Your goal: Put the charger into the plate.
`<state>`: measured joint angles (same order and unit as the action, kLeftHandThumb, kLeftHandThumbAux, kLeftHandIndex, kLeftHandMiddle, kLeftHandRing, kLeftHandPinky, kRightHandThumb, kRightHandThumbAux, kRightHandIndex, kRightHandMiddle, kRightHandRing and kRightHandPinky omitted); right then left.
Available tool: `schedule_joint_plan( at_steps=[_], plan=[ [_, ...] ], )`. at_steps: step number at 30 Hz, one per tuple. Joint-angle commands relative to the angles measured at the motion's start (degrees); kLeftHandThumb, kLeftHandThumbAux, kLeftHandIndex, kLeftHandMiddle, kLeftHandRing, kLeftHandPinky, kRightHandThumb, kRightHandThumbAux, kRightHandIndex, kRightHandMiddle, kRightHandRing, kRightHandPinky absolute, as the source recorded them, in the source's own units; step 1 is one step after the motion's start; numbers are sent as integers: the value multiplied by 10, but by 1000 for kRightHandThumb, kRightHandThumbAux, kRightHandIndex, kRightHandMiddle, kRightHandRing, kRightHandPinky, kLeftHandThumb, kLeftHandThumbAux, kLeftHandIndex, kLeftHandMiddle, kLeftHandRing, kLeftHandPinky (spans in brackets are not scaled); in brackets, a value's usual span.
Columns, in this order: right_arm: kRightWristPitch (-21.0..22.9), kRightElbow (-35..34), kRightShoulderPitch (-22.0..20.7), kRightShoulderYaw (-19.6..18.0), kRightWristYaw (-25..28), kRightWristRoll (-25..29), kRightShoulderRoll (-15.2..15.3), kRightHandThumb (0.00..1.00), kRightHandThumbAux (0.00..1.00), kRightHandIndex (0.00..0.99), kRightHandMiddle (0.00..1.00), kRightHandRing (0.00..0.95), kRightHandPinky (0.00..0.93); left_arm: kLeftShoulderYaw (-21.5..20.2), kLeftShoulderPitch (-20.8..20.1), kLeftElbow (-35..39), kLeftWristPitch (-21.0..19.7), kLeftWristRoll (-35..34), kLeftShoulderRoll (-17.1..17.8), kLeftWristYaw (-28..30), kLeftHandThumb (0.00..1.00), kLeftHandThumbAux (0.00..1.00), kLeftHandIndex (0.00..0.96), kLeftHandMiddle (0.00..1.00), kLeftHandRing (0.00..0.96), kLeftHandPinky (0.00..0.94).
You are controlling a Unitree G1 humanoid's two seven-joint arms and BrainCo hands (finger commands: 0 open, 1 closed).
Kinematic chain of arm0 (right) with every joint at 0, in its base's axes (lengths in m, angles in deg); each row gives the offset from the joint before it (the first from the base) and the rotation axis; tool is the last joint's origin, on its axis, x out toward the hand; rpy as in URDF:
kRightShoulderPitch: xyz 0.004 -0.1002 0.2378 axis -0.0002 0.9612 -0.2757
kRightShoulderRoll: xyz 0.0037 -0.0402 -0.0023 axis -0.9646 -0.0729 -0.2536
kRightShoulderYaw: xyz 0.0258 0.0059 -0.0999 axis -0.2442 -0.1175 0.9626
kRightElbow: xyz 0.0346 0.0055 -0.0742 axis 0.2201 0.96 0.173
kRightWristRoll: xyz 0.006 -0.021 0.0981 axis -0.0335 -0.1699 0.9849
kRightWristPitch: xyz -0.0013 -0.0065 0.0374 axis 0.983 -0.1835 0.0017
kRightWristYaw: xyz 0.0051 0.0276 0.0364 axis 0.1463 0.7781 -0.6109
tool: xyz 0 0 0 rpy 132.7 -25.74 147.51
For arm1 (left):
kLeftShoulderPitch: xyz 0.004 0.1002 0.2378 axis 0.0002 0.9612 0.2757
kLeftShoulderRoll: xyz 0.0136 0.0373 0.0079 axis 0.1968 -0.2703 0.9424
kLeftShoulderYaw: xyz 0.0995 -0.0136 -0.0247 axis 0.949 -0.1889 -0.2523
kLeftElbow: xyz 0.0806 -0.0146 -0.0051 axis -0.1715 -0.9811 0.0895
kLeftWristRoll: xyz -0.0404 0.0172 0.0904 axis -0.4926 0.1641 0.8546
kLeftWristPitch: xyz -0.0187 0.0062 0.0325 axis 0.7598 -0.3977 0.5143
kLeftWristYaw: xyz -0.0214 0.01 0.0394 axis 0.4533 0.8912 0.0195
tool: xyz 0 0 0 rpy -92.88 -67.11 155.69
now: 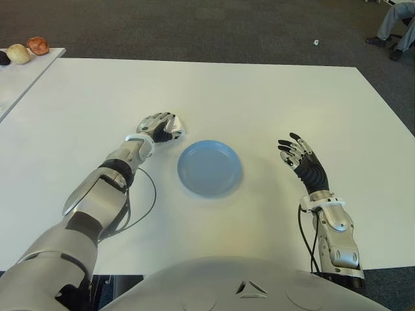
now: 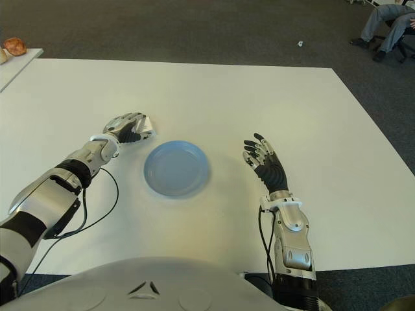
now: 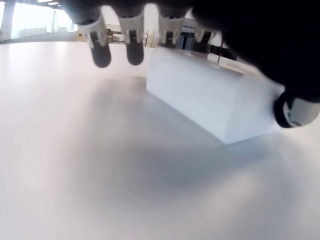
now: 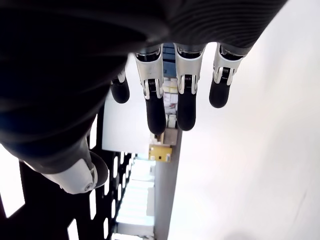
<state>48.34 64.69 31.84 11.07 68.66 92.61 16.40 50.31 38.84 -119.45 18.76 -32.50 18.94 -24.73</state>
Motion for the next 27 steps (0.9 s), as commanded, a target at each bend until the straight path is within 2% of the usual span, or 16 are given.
schedule_joint_plan(
  at_steps=[1, 27],
  plan=[
    [-3, -3, 3, -3, -3, 10, -5, 5, 659, 63, 251, 210, 125, 1, 22, -15, 0, 2, -5, -3, 130, 309, 0, 0, 0, 0],
    [-10, -5, 5, -3, -6, 11, -12, 16, 657, 70, 262, 217, 125, 45, 42, -25, 37, 43, 8, -113, 130, 374, 0, 0, 0, 0]
  ],
)
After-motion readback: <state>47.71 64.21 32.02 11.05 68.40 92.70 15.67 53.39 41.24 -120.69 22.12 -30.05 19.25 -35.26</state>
